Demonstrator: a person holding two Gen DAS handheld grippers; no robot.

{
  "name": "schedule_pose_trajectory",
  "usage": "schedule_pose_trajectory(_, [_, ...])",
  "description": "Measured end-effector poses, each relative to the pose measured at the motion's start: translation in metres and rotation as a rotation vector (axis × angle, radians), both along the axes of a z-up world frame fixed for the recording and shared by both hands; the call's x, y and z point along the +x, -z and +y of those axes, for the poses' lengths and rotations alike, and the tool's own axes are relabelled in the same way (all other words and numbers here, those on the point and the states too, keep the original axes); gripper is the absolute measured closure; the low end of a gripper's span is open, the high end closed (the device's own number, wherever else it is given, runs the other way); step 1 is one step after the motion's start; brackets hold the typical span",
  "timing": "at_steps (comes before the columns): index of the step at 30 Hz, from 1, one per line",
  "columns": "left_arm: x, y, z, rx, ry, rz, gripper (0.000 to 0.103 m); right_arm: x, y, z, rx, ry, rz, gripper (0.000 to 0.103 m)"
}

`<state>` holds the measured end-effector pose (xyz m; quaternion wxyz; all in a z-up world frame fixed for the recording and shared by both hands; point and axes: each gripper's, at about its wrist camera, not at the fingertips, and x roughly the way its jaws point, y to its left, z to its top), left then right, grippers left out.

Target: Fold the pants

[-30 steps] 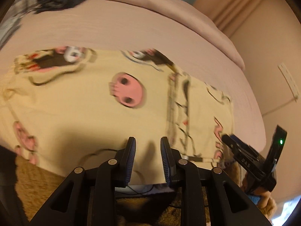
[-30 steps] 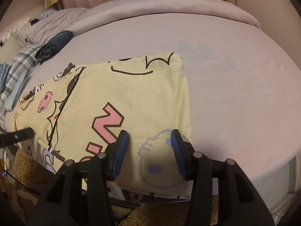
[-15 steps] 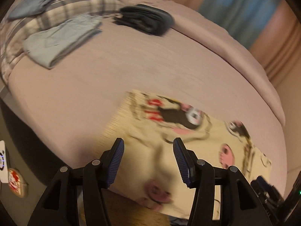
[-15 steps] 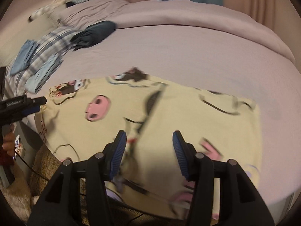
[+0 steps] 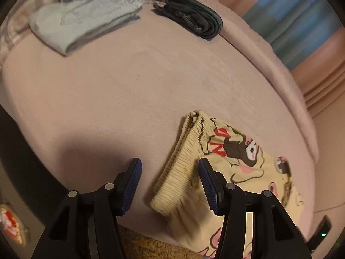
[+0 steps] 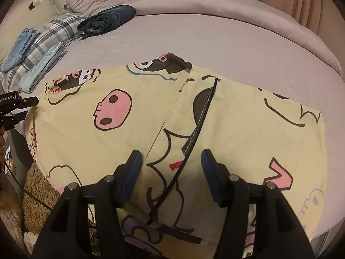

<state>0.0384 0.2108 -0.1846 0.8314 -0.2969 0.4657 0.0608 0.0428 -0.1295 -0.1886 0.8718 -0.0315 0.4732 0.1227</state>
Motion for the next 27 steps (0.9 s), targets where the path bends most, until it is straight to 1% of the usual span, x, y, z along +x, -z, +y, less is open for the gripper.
schedule_pose_trajectory(3, [0.001,0.003,0.003,-0.033,0.023,-0.031,0.043,0.002,0.0,0.004,-0.009,0.007,0.005,0.045])
schedule_pose_trajectory(4, [0.003,0.004,0.003,-0.037,0.039,-0.04,0.04,0.002,-0.001,0.004,-0.011,0.008,0.006,0.045])
schedule_pose_trajectory(6, [0.005,0.005,0.002,-0.038,0.056,-0.049,0.038,0.001,-0.001,0.003,-0.01,0.012,0.006,0.045])
schedule_pose_trajectory(11, [0.012,0.005,-0.009,0.003,0.104,-0.043,0.038,0.0,0.0,0.003,-0.007,0.019,0.002,0.045])
schedule_pose_trajectory(12, [0.012,0.006,-0.01,0.007,0.104,-0.045,0.044,-0.001,0.0,0.002,-0.006,0.021,0.001,0.045])
schedule_pose_trajectory(13, [0.012,0.007,-0.012,0.008,0.101,-0.047,0.063,-0.001,0.0,0.002,-0.006,0.022,0.0,0.045])
schedule_pose_trajectory(14, [0.013,0.009,-0.013,-0.003,0.099,-0.043,0.073,-0.001,0.0,0.003,-0.006,0.021,-0.002,0.045])
schedule_pose_trajectory(15, [0.013,0.01,-0.014,-0.012,0.094,-0.035,0.076,-0.001,0.0,0.002,-0.006,0.02,-0.002,0.045])
schedule_pose_trajectory(18, [0.009,0.005,-0.022,0.019,0.076,-0.042,0.081,-0.001,0.0,0.001,-0.005,0.018,-0.002,0.044])
schedule_pose_trajectory(20, [0.005,-0.004,-0.028,0.018,0.076,-0.055,0.082,-0.001,0.0,0.001,0.002,0.019,-0.002,0.044])
schedule_pose_trajectory(22, [0.001,-0.018,-0.037,0.016,0.09,-0.089,0.083,-0.001,-0.002,-0.002,0.018,0.02,0.002,0.044])
schedule_pose_trajectory(24, [-0.003,-0.037,-0.046,-0.014,0.113,-0.137,0.084,-0.001,-0.005,-0.007,0.052,0.027,0.013,0.045])
schedule_pose_trajectory(26, [-0.006,-0.056,-0.061,-0.037,0.152,-0.176,0.084,0.0,-0.009,-0.014,0.096,0.043,0.024,0.046])
schedule_pose_trajectory(27, [-0.007,-0.065,-0.071,-0.034,0.184,-0.195,0.084,0.0,-0.011,-0.017,0.115,0.053,0.028,0.046])
